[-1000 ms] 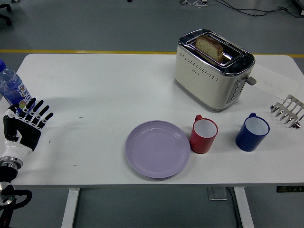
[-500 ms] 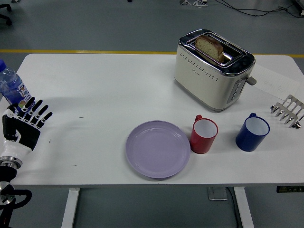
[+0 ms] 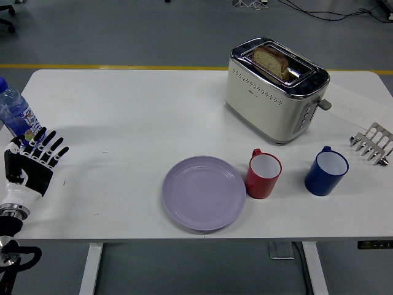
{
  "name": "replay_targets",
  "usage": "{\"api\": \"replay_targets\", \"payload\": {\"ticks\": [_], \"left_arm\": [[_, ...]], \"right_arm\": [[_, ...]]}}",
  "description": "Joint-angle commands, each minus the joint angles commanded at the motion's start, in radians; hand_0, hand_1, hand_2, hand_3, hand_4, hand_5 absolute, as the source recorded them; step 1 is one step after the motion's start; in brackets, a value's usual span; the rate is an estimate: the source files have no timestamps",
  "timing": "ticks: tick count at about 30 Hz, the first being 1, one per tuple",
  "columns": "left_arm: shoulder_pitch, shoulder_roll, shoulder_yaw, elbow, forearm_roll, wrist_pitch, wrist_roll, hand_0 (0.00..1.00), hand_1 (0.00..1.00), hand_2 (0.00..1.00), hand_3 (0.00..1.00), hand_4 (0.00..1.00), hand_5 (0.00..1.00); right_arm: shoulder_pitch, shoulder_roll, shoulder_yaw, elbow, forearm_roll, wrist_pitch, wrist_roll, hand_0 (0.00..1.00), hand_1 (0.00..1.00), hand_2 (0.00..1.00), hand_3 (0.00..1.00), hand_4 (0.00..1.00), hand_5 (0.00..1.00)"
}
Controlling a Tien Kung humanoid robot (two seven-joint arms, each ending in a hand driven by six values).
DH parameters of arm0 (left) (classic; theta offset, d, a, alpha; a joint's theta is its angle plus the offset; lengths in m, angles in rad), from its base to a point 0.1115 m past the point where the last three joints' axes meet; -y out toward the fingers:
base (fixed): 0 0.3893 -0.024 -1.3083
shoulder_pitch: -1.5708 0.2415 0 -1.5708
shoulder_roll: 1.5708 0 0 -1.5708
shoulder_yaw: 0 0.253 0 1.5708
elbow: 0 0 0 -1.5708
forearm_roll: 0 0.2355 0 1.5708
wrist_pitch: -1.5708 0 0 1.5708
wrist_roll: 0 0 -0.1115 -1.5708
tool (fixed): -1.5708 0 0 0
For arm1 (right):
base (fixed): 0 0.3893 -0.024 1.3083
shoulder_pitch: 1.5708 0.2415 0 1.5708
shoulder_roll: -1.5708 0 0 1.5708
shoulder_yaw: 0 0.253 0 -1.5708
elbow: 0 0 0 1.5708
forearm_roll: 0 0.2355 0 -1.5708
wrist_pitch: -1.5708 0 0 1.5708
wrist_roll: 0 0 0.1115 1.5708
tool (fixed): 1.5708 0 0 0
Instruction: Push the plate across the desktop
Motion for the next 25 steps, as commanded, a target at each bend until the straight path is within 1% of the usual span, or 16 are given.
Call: {"api": "replay_targets", "payload": {"ticks": [3,5,8,9,21,25], "left_arm": [[0.000,-0.002,0.001,0.002,-0.007,0.017,-0.004,0.508,0.655,0.688,0.673,0.520,0.998],[-0.001,-0.002,0.000,0.002,-0.006,0.020,-0.006,0.508,0.655,0.688,0.673,0.520,0.998],[-0.002,-0.002,0.001,0.003,-0.002,0.021,-0.007,0.508,0.655,0.688,0.673,0.520,0.998],[-0.004,-0.001,0.003,0.002,-0.002,0.021,-0.007,0.538,0.659,0.689,0.672,0.521,0.998],[-0.011,0.000,0.006,0.004,0.003,0.021,-0.008,0.538,0.659,0.688,0.671,0.520,0.998],[-0.014,-0.001,0.001,0.007,0.000,0.026,-0.009,0.538,0.659,0.688,0.671,0.520,0.998]], "right_arm": [[-0.001,-0.001,0.003,0.000,-0.004,0.001,0.000,0.520,0.480,0.584,0.551,0.235,0.371],[-0.001,-0.001,0.003,0.000,-0.005,0.001,0.000,0.520,0.480,0.584,0.551,0.235,0.371],[0.000,-0.001,0.001,0.000,-0.002,0.001,0.000,0.520,0.480,0.584,0.551,0.235,0.371],[0.000,0.000,0.000,0.000,0.002,0.002,0.002,0.520,0.480,0.584,0.552,0.231,0.367],[0.007,0.002,-0.008,0.000,0.019,0.002,0.007,0.520,0.480,0.584,0.552,0.231,0.367],[0.011,0.002,-0.003,0.000,0.006,0.002,0.005,0.520,0.480,0.584,0.552,0.231,0.367]]}}
